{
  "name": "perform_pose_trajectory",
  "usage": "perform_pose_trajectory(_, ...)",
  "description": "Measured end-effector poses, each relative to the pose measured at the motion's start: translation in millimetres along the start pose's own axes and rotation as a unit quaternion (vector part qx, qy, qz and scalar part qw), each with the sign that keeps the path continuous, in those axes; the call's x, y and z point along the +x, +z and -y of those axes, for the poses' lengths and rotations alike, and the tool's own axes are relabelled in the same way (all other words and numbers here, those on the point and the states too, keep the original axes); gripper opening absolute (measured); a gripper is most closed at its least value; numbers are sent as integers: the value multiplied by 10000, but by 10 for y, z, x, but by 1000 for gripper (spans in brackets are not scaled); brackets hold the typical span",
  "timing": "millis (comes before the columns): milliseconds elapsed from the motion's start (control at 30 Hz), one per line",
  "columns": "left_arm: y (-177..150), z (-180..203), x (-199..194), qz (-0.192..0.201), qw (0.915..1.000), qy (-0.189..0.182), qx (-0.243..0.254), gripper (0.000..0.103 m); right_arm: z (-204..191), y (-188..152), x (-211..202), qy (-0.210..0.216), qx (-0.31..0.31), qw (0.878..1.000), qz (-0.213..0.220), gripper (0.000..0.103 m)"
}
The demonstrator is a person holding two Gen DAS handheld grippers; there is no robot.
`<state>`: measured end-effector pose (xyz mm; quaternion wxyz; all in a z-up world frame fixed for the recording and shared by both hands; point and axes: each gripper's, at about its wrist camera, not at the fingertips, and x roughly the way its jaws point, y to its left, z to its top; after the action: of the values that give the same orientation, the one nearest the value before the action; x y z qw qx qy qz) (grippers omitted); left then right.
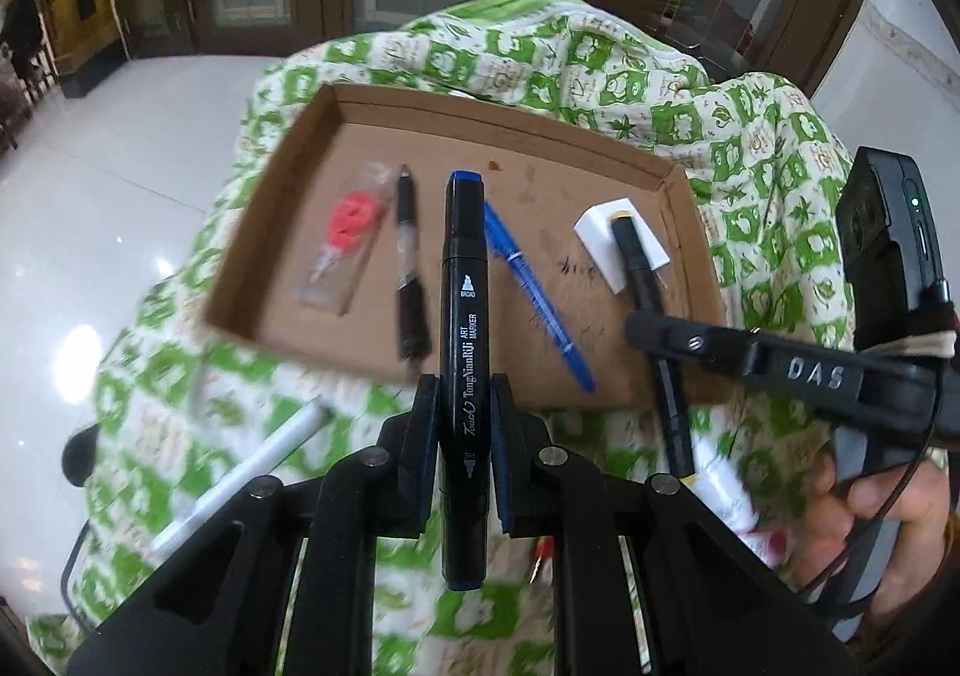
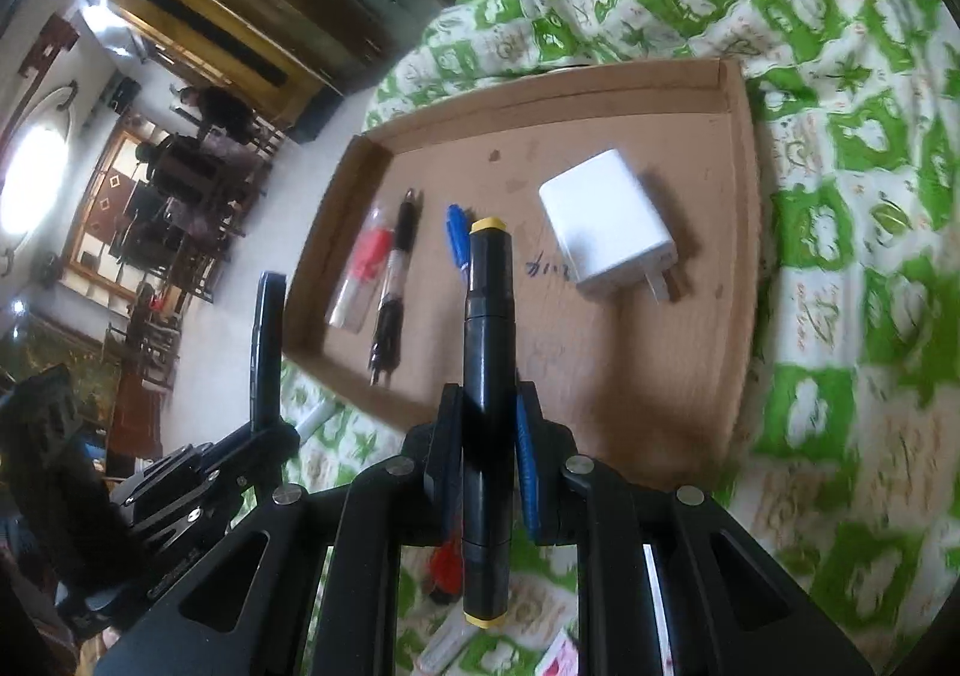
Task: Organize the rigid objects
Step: 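Lower both markers into the tray beside the pens and open both grippers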
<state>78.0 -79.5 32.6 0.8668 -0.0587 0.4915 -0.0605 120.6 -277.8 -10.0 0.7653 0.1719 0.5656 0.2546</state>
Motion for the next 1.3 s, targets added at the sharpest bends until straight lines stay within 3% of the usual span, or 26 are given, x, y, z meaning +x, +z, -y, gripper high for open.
perform_pose_trajectory(267,262,50,459,-373,9992,-49,-118,13,126,183,217,-71,226,9996,-148,15)
perform_pose_trajectory(433,360,10,637,-493,9984,-88,-245,13,198,211,209,-330,206,9992,-85,15)
perform_pose_trajectory(600,468,-53,702,-486,9984,59,-273,13,240,267,139,-752,132,9970,141,15)
perform_pose_trajectory(733,512,-113,774,-558,9978,84,-353,13,273,259,93,-705,200,9971,189,15)
perform_pose_trajectory(1133,435,142,759,-445,9979,440,161,13,264,282,152,-698,198,9971,246,15)
perform_pose_trajectory(1300,367,198,745,-394,9979,502,122,13,244,284,174,-736,168,9968,248,15)
